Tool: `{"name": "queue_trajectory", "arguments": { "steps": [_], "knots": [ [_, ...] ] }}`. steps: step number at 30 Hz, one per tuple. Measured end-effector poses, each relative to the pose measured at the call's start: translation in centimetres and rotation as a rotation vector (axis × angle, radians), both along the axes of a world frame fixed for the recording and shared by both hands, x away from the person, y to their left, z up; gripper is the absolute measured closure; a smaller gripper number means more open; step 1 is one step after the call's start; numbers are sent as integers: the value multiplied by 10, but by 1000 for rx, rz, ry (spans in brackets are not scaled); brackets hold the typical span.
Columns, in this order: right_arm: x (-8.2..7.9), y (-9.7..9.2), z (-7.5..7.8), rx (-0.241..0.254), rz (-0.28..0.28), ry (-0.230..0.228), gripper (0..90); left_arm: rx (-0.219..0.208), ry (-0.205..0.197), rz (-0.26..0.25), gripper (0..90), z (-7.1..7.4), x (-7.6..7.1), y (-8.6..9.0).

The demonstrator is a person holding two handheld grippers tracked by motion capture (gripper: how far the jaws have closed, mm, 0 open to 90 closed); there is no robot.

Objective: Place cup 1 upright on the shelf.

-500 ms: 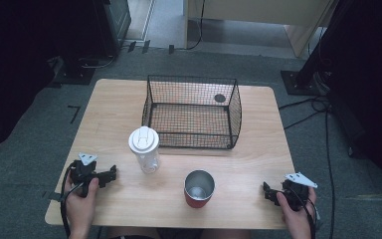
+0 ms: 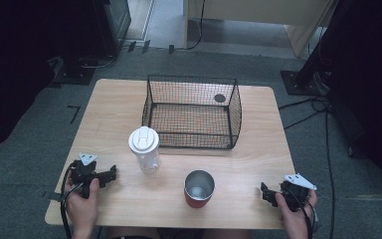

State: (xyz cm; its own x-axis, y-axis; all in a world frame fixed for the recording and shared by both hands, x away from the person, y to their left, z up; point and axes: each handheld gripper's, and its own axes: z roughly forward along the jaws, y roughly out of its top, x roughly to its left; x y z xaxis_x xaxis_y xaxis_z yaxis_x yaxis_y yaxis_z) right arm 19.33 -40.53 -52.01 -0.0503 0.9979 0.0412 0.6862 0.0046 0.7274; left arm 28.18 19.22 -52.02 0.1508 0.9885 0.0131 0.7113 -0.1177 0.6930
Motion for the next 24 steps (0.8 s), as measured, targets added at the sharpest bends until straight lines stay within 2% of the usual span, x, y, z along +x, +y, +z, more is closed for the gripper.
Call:
{"name": "queue_trajectory", "arguments": {
  "steps": [15,24],
  "knots": [
    [-8,18,11,-2,62,-42,0,0,0,0,0,0,0,0],
    [-10,31,14,0,106,-46,0,0,0,0,0,0,0,0]
  ]
}}
